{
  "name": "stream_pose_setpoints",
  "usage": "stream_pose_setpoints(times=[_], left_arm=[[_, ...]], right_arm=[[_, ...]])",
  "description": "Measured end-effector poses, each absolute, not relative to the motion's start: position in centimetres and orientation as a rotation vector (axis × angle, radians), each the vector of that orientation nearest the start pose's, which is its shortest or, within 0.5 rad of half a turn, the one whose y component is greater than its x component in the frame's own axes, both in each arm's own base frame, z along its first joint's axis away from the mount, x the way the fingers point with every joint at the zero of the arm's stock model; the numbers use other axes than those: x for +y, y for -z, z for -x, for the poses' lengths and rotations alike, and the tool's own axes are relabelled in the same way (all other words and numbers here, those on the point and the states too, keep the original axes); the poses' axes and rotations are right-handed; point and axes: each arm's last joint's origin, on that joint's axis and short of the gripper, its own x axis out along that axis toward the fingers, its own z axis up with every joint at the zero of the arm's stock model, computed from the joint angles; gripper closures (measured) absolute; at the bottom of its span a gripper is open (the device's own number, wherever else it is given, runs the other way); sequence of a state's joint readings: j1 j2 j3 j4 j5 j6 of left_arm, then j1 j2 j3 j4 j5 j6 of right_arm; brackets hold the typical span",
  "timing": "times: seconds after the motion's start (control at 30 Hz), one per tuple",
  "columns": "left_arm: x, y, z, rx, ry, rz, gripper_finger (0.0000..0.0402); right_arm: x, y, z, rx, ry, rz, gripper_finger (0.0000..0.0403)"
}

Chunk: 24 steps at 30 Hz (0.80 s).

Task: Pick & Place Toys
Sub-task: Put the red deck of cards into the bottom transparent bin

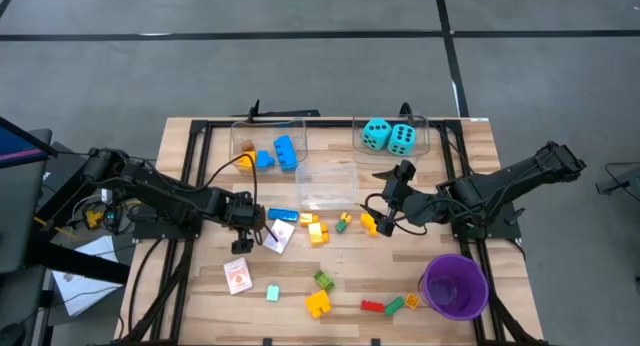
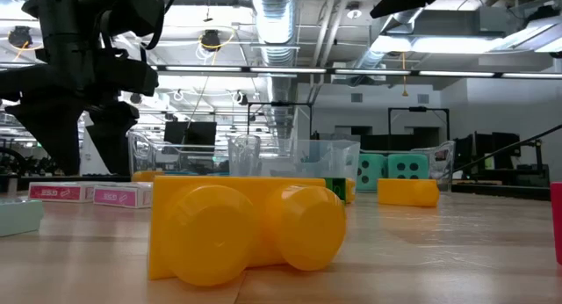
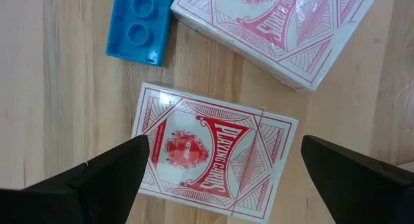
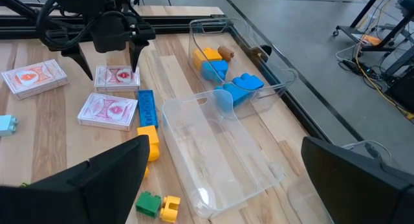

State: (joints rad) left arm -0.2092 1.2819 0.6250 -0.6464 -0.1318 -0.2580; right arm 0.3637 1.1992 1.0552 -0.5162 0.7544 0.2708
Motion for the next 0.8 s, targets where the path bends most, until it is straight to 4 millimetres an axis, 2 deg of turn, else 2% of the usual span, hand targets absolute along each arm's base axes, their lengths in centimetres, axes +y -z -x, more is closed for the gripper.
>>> stream_pose_setpoints(times=[0.2, 0.8], left_arm=[[-3.76, -16.17, -19.78, 1.272, -0.067, -0.107, 0.0002], [-3.87, -16.05, -20.04, 1.261, -0.045, -0.094, 0.0002]], right_arm=[[6.88, -31.93, -23.64, 0.504, 0.447, 0.09, 0.0007], [6.88, -31.92, -23.64, 0.504, 0.448, 0.089, 0.0007]])
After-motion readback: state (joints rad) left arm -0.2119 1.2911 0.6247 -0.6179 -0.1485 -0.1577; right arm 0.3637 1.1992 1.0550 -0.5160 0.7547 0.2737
